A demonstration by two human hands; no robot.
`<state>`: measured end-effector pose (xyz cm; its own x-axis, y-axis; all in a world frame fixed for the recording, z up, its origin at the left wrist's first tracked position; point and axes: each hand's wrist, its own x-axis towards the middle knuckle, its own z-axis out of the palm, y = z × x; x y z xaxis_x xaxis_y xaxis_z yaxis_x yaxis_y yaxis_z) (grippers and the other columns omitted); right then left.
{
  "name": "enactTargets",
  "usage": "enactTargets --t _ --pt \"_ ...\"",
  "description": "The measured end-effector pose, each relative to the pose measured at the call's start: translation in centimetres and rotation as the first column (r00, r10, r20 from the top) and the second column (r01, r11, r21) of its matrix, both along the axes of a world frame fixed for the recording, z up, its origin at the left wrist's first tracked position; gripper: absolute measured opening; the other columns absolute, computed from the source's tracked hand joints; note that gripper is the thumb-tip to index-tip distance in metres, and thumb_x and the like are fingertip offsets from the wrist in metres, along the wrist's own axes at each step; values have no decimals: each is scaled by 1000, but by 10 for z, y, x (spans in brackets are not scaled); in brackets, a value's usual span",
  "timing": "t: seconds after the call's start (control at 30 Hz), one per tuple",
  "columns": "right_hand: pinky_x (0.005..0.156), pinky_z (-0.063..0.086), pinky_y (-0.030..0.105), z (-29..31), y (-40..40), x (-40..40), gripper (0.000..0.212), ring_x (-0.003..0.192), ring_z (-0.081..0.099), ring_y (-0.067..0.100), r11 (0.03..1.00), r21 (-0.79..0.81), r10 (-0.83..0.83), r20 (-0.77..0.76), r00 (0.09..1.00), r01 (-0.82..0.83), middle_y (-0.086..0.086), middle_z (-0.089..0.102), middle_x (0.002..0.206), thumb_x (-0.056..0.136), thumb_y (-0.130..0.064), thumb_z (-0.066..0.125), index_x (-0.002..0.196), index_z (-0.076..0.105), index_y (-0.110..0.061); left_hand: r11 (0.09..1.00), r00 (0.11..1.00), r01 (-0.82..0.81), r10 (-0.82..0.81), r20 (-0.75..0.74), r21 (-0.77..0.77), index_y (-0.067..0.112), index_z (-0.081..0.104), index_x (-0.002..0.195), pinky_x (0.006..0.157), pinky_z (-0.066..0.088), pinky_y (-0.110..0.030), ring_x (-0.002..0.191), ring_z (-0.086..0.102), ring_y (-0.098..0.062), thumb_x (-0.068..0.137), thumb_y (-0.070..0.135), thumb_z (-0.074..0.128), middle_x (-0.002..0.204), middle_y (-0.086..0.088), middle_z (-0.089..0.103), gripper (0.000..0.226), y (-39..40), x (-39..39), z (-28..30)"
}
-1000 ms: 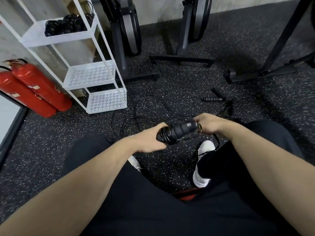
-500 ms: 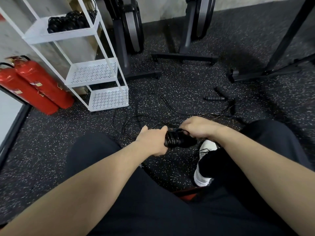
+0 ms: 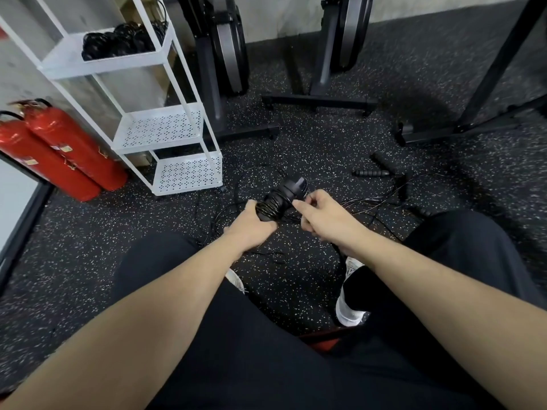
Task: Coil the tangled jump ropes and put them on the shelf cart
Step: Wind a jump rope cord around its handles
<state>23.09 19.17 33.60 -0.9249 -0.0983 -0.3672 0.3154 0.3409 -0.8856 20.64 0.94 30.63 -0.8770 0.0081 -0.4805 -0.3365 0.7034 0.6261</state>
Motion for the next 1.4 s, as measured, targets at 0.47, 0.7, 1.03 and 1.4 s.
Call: enactTargets --t 0.47,0.7,1.03,1.4 --pt "48 18 22 7 32 -1 40 47 28 8 913 -390 155 50 987 -123 -7 40 52 79 -41 71 113 60 -23 573 881 -23 -376 288 819 5 56 91 69 41 -27 65 47 -16 77 9 60 76 -5 56 15 4 22 19" --pt "44 21 20 9 26 1 27 43 28 8 927 -357 112 -33 993 -117 -5 40 47 76 -38 74 93 72 -17 537 815 18 -497 299 843 7 57 107 72 42 -28 70 52 -18 83 15 66 84 -8 63 27 -2 23 23" --pt "42 21 22 9 20 1 32 39 26 8 921 -372 -126 -4 992 116 -8 38 44 89 -32 77 61 62 -24 810 988 41 -121 98 585 31 46 136 89 50 -26 103 65 -11 82 18 86 116 8 71 69 10 17 21" --pt "41 18 23 -4 -1 3 36 42 23 9 836 -376 -348 201 916 400 -6 37 48 83 -42 81 65 54 -25 910 849 271 -380 -368 -315 49 -11 153 84 57 -49 113 62 -32 74 35 89 154 -5 30 128 41 27 19"
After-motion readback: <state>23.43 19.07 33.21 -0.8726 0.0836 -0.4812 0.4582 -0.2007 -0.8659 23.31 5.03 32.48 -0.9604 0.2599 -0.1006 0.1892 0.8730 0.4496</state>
